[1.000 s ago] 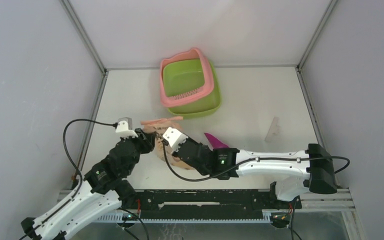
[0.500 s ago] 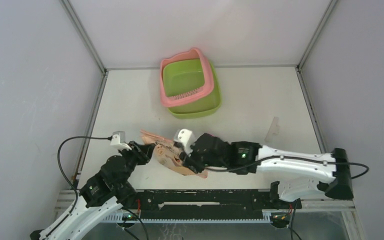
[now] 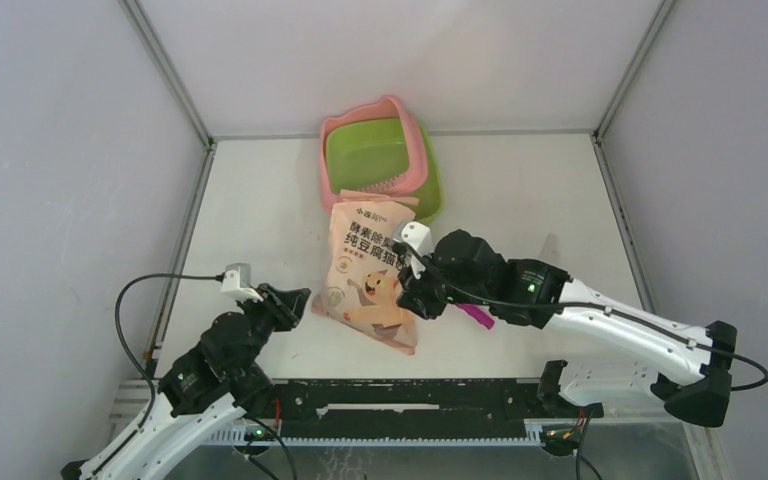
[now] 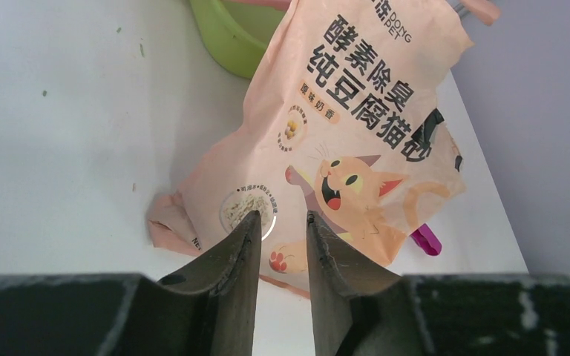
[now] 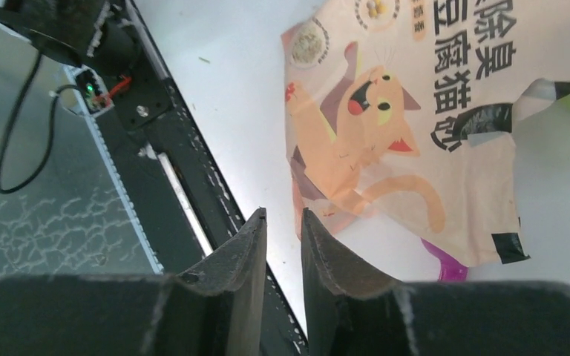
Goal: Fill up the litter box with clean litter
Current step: Open the cat litter bag at the center of the board.
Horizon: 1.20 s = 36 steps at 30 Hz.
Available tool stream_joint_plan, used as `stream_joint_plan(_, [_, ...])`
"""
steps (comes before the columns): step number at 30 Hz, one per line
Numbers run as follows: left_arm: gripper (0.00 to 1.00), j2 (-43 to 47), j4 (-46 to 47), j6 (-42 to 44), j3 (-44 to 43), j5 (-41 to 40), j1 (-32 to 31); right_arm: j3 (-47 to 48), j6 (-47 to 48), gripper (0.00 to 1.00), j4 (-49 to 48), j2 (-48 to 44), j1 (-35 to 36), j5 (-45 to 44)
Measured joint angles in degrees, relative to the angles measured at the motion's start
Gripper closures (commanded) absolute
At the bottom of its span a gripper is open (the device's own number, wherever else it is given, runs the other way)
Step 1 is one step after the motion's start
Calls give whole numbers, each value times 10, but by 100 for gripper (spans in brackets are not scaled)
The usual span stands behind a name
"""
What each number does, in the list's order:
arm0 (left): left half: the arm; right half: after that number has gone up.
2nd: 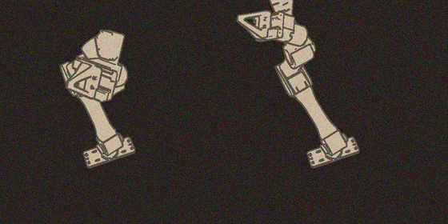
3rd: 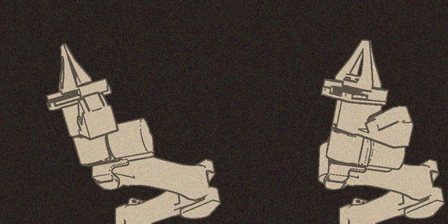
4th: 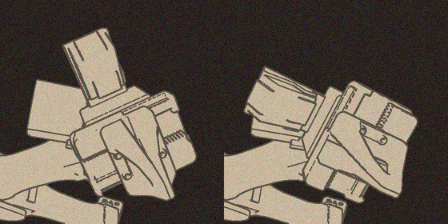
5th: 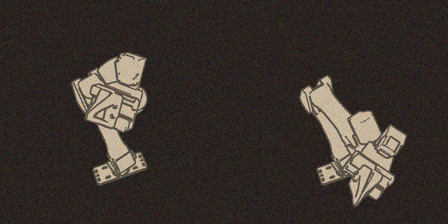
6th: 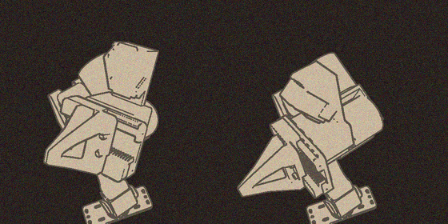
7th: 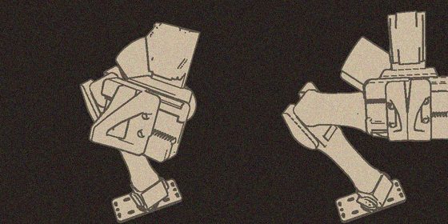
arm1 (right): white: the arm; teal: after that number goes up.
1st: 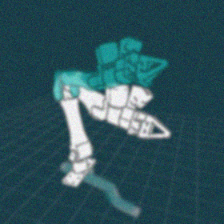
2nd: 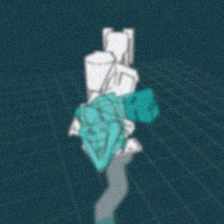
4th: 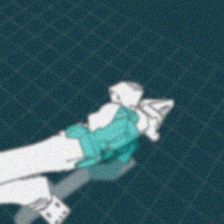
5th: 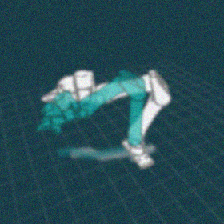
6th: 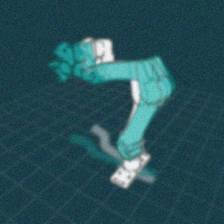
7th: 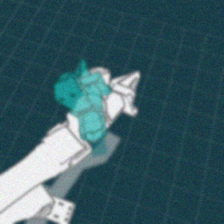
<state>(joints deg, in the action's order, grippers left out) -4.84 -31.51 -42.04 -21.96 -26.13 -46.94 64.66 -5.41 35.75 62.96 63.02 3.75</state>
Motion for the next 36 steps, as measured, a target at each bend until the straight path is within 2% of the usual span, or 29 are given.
stream_joint_plan(3, [67,0,0,0,0,0,0,-1,-3,68,9,19,-23,1])
stream_joint_plan(8, [67,0,0,0,0,2,0,-6,-14,70,7,33,-118,4])
stream_joint_plan(11, [67,0,0,0,0,5,0,-6,-16,78,-8,47,-169,26])
stream_joint_plan(14, [67,-1,0,0,0,9,0,-6,-20,92,-28,71,-211,64])
stream_joint_plan(20, [67,-4,0,0,0,9,0,-6,-34,98,-76,128,-274,172])
stream_joint_plan(26, [67,-4,0,0,0,10,0,-6,-47,99,-122,157,-301,237])
stream_joint_plan(36, [67,-4,-5,5,0,10,0,-6,-66,99,-181,191,-307,268])
